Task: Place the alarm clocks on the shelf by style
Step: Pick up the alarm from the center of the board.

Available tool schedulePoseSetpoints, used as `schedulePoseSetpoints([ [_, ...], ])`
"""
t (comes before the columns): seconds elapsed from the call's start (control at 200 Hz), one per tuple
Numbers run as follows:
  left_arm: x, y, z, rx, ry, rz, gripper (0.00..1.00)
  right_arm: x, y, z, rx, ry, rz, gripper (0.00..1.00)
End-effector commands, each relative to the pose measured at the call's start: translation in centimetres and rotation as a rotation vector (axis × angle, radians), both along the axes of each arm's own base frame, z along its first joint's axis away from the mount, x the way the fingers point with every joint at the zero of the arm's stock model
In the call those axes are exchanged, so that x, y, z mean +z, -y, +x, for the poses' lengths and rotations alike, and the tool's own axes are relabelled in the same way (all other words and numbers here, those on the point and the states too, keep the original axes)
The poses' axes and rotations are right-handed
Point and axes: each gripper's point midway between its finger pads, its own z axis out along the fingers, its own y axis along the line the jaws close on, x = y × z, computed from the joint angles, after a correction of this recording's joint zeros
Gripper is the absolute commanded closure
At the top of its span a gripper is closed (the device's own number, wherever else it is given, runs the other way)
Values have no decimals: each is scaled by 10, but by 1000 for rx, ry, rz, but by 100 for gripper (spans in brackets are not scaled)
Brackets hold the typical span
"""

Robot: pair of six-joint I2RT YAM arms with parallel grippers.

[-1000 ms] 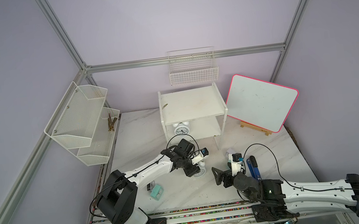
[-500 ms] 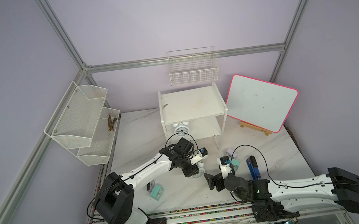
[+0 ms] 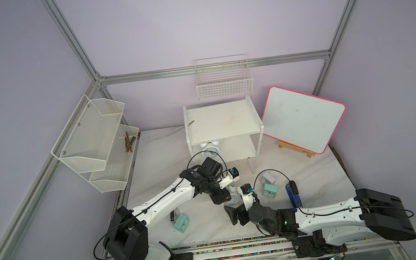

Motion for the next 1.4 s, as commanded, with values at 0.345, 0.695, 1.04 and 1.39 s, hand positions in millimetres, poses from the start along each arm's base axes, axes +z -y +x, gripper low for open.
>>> schedulePoseSetpoints([
  [0.345, 48, 12, -3, 6, 17, -135, 56, 8, -17, 14, -84, 54, 40, 0],
  [0.695, 45, 13, -3, 8, -1, -137, 56, -1, -19, 17, -100, 55, 26, 6],
  [1.04, 44, 13, -4, -3, -13, -143, 52, -2, -16, 18, -118, 56, 17, 27],
  [1.39, 41, 1, 8, 23, 15, -136, 14, 6, 1, 20, -165, 73, 38, 40],
])
